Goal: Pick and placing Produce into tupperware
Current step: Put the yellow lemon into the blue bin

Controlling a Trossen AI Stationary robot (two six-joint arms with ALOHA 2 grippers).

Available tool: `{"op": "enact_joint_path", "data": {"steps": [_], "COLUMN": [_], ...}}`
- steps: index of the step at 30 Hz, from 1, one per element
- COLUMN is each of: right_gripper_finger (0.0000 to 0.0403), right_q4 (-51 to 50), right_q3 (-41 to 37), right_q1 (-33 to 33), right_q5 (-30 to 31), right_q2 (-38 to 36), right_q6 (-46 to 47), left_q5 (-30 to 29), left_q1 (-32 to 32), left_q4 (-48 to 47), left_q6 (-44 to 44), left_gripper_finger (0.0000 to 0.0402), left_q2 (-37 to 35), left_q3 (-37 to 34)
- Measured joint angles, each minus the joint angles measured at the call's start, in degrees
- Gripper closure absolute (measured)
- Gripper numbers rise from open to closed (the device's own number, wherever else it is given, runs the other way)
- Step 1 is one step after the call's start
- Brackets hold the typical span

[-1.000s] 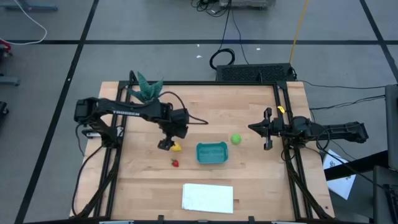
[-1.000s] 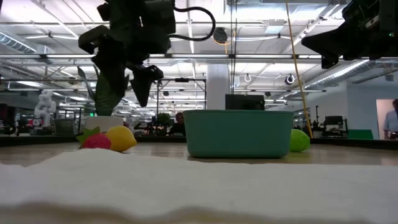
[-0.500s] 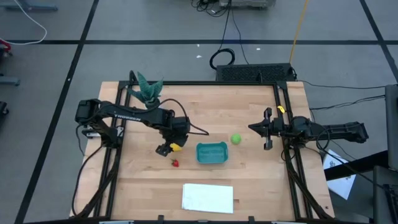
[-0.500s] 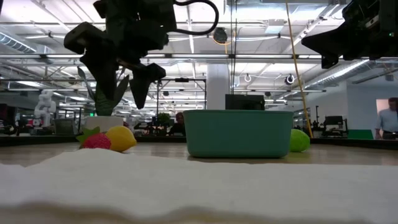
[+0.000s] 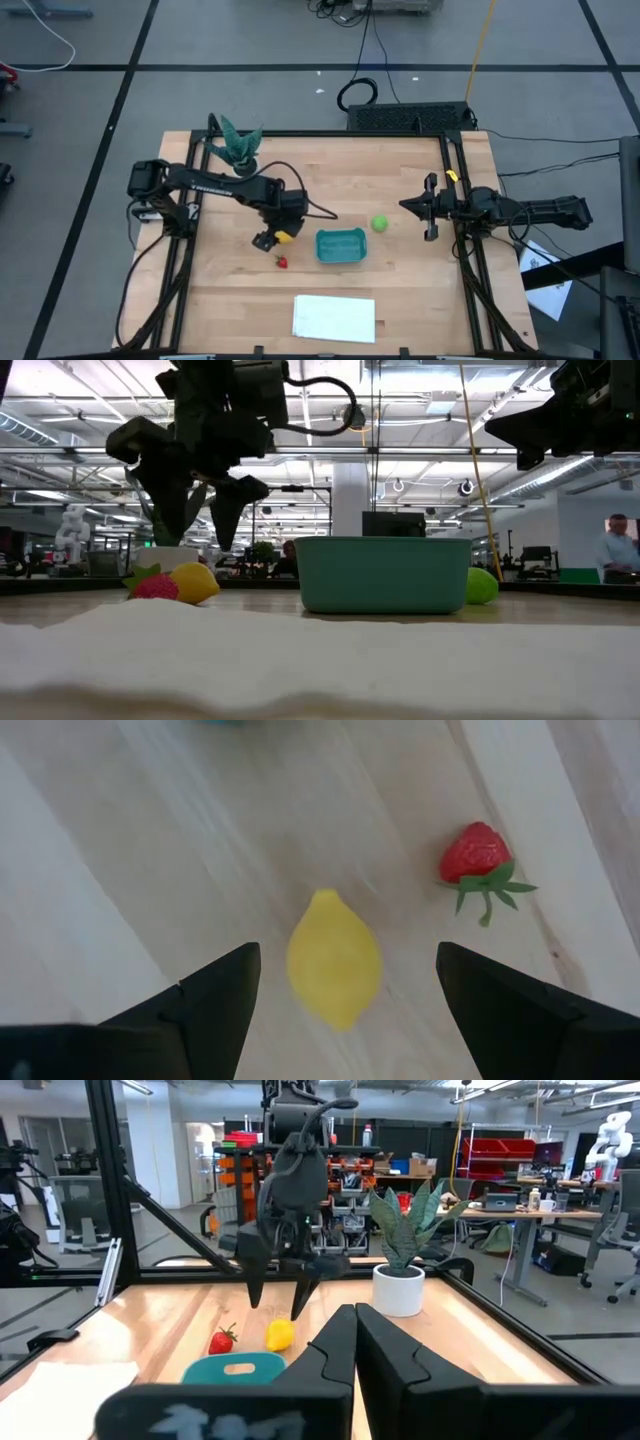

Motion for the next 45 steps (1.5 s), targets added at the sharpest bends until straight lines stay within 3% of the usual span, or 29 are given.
{"op": "enact_joint_path", "data": {"steps": [20, 31, 35, 42, 45], "right_gripper_finger": [0.0403, 0.0403, 0.0403, 0.0403, 0.0403], "right_q4": [0.0, 0.0, 0.0, 0.0, 0.0], "right_q3": [0.0, 0.0, 0.0, 0.0, 0.0], "right_q1": [0.0, 0.0, 0.0, 0.0, 0.0], "right_q5": [0.0, 0.0, -0.2, -0.2, -0.2], "right_q2": [0.0, 0.0, 0.0, 0.0, 0.0], "right_q6": [0.0, 0.0, 0.0, 0.0, 0.0], "left_q5": [-0.5, -2.9, -4.5, -5.6, -5.6], "left_q1": [0.0, 0.0, 0.1, 0.1, 0.1], "left_q4": [0.3, 1.9, 1.8, 1.7, 1.7], "left_q6": [1.6, 3.0, 3.1, 3.2, 3.2], "left_gripper_finger": [0.0094, 0.0096, 0.0124, 0.0209, 0.0218], "left_q2": [8.6, 9.7, 9.7, 9.6, 9.5], "left_q3": [0.0, 0.0, 0.0, 0.0, 0.0]}}
